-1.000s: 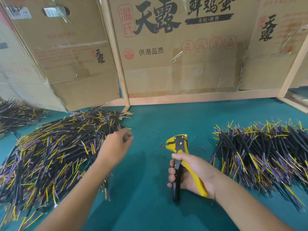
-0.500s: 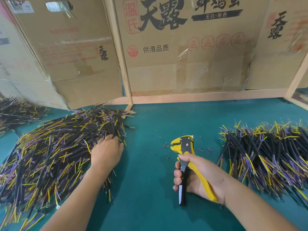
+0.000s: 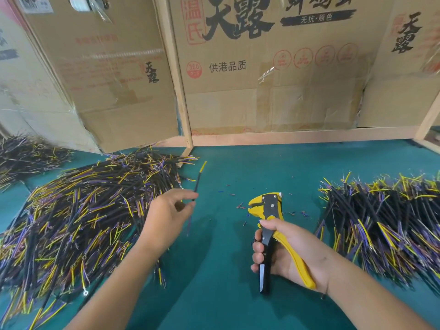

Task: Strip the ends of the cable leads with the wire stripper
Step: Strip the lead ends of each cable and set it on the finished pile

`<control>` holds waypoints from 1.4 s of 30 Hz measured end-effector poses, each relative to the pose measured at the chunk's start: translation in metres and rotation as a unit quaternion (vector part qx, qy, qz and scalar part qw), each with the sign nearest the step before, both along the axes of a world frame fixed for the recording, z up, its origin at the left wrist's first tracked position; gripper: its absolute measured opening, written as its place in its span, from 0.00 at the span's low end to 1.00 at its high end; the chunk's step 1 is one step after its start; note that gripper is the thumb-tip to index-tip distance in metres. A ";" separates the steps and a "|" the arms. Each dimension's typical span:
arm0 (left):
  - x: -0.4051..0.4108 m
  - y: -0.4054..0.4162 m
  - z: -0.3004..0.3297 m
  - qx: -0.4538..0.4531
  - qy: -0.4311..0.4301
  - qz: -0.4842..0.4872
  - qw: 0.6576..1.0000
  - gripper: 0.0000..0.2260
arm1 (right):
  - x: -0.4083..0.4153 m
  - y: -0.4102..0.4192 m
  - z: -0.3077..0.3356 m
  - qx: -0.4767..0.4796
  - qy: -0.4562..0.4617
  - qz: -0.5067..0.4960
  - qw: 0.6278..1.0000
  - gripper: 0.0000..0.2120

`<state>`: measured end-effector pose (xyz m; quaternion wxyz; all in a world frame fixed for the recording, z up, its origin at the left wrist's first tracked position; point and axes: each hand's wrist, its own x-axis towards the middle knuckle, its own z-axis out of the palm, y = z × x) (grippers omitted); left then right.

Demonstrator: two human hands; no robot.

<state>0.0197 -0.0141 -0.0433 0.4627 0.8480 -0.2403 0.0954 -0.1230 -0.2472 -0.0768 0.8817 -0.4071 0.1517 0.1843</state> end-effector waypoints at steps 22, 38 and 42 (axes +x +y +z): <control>-0.036 -0.025 0.013 -0.262 0.221 -0.159 0.926 0.19 | 0.003 -0.002 -0.004 -0.005 -0.002 0.004 1.000 0.16; -0.055 -0.034 0.015 -0.301 0.291 -0.232 0.878 0.09 | 0.005 -0.002 -0.007 -0.001 -0.001 0.003 1.000 0.17; -0.054 -0.034 0.015 -0.285 0.272 -0.226 0.891 0.15 | 0.005 -0.005 -0.008 0.005 -0.006 0.012 1.000 0.17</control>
